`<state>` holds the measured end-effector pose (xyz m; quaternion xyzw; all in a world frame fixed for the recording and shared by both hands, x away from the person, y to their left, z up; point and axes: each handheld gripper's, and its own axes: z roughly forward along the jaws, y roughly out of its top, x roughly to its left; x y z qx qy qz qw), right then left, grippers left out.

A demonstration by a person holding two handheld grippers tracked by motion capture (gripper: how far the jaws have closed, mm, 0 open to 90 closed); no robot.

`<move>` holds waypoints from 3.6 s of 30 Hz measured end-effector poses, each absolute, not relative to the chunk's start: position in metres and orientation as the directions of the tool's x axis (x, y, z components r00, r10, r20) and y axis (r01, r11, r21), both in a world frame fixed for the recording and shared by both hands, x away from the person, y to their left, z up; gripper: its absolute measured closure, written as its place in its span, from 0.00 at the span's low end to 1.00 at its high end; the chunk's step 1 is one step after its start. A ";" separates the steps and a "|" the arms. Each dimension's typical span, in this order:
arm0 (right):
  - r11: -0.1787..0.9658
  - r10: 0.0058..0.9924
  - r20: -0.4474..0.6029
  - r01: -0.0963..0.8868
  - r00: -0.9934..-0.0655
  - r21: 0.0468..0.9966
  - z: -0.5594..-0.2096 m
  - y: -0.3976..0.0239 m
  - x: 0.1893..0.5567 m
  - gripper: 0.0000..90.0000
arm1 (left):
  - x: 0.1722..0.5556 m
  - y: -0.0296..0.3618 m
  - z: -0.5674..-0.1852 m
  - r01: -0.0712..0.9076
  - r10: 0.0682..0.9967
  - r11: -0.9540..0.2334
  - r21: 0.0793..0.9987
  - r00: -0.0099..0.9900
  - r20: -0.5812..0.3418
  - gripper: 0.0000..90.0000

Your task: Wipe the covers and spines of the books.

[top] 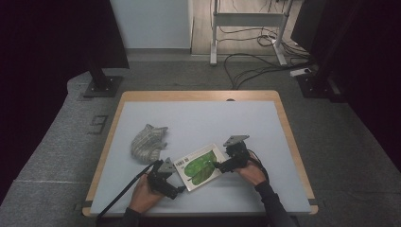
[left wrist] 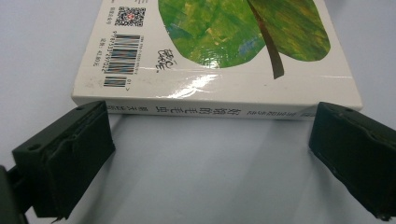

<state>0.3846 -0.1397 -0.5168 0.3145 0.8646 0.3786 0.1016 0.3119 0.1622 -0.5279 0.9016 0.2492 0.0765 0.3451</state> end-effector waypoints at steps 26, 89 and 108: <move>0.481 0.597 0.206 0.552 -0.775 0.681 -0.521 -0.109 0.409 0.00 | 0.312 0.162 -0.528 0.398 0.503 -0.637 0.660 0.863 -0.035 0.00; 0.632 0.429 0.161 0.423 -0.889 0.650 -0.471 -0.133 0.397 0.51 | 0.310 0.164 -0.526 0.414 0.532 -0.647 0.640 0.847 -0.011 0.00; 0.636 0.415 0.127 0.388 -0.901 0.667 -0.466 -0.147 0.380 0.62 | 0.318 0.170 -0.514 0.458 0.536 -0.566 0.686 0.836 -0.116 0.00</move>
